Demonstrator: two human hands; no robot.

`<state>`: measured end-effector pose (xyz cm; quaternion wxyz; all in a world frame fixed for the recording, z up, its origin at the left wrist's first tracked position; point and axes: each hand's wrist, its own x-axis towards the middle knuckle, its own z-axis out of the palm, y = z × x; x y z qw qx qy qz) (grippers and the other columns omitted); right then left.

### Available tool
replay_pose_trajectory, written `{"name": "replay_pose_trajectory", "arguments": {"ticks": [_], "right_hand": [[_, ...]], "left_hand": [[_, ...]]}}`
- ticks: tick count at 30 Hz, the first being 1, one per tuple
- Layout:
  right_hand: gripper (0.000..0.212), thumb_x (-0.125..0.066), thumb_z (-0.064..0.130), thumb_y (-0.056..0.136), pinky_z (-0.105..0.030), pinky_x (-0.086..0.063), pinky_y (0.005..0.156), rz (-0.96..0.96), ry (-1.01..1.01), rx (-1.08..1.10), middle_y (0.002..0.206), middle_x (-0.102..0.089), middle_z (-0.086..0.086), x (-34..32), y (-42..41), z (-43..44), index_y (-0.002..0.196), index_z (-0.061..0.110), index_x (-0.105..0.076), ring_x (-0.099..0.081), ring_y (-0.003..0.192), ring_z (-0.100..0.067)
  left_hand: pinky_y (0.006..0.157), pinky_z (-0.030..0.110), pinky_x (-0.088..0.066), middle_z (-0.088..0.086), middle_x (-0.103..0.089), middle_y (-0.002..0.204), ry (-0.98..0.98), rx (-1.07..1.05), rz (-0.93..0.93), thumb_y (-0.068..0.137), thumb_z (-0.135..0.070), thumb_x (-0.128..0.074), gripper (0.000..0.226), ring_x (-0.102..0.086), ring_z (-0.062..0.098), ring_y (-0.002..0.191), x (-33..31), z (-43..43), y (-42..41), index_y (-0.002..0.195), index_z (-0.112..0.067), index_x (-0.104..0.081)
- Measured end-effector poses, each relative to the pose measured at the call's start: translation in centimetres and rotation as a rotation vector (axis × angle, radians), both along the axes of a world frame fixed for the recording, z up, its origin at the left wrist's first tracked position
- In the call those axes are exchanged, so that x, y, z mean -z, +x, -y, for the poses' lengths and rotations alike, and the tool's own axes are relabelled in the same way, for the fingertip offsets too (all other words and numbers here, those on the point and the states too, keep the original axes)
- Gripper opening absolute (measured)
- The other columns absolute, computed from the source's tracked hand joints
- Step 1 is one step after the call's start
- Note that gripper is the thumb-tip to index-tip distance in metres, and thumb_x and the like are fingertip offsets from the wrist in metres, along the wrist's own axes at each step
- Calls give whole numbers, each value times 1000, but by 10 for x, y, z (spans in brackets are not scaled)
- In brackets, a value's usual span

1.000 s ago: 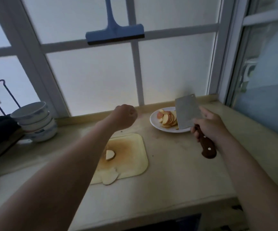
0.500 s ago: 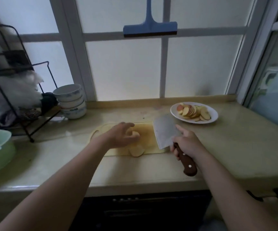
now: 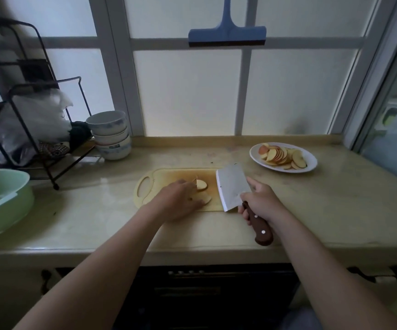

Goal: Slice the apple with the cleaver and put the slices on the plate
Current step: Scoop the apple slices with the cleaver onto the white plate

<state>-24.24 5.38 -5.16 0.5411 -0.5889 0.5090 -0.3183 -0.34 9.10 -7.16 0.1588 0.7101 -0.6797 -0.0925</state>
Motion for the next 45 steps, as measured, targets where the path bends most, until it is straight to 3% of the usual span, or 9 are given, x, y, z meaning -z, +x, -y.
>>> {"name": "replay_pose_trajectory", "arguments": {"ticks": [6, 11, 18, 21, 27, 34, 38, 41, 45], "right_hand": [[61, -38, -1, 98, -28, -45, 48, -14, 4, -18, 70, -62, -17, -3, 2, 0, 131, 48, -51, -50, 45, -18], [69, -36, -4, 100, -28, -47, 43, 19, 36, -47, 69, -60, -18, -1, 12, -2, 156, 37, -42, -51, 46, -19], [76, -34, 1, 102, -29, -49, 43, 18, 84, -134, 66, -61, -16, 5, 49, -13, 164, 42, -21, -53, 45, -19], [74, -36, 3, 104, -29, -49, 44, 0, 86, -175, 68, -62, -15, 5, 59, -19, 165, 40, -16, -54, 46, -19], [69, -38, 3, 105, -29, -48, 44, 19, 87, -186, 69, -59, -15, 1, 58, -20, 163, 38, -24, -52, 46, -18], [49, -39, -2, 104, -28, -46, 42, 96, 56, -175, 69, -58, -17, -8, 47, -25, 98, 45, -51, -50, 46, -18], [56, -41, -1, 104, -26, -46, 41, 156, 52, -127, 66, -59, -15, -12, 34, -15, 123, 51, -43, -51, 45, -17], [66, -45, 0, 104, -26, -46, 39, 175, 51, -69, 61, -62, -12, -14, 20, 0, 160, 32, -32, -52, 43, -16], [74, -46, 0, 103, -26, -45, 39, 222, 42, -6, 59, -61, -12, -24, -3, 24, 167, 29, -21, -51, 42, -16]], "left_hand": [[95, 36, -49, 2, -55, 131, -73, -66, -11, 94, -52, -59, 56, -60, 23, 110, 7, 11, 2, 143, -26, -52], [112, 38, -35, 12, -45, 149, 13, -77, -95, 103, -27, -38, 46, -45, 31, 133, 4, 25, -10, 147, -14, -42], [109, 52, -29, 17, -44, 136, 141, -127, -14, 101, -42, -14, 53, -39, 35, 128, 8, 50, -20, 124, -7, -46], [114, 54, -25, 23, -33, 149, 190, -133, 8, 88, -59, 0, 86, -30, 38, 138, 11, 53, -18, 140, -1, -36], [125, 46, 1, 15, 2, 168, 187, -128, -18, 104, -54, -12, 76, 3, 27, 155, 8, 50, -26, 159, -3, 3], [125, 48, 1, 16, -8, 168, 164, -97, 8, 102, -56, -12, 78, -4, 25, 155, -1, 56, -36, 159, -3, -7], [125, 47, 3, 14, -2, 168, 176, -71, 49, 103, -56, -11, 77, 0, 25, 156, -15, 66, -52, 160, -4, -3], [125, 48, 0, 17, -9, 167, 141, -33, 91, 104, -53, -12, 75, -6, 27, 155, -26, 81, -65, 159, -3, -9], [124, 51, -4, 18, -12, 166, 105, 22, 176, 103, -53, -12, 75, -9, 28, 155, -44, 113, -86, 158, -2, -13]]}}
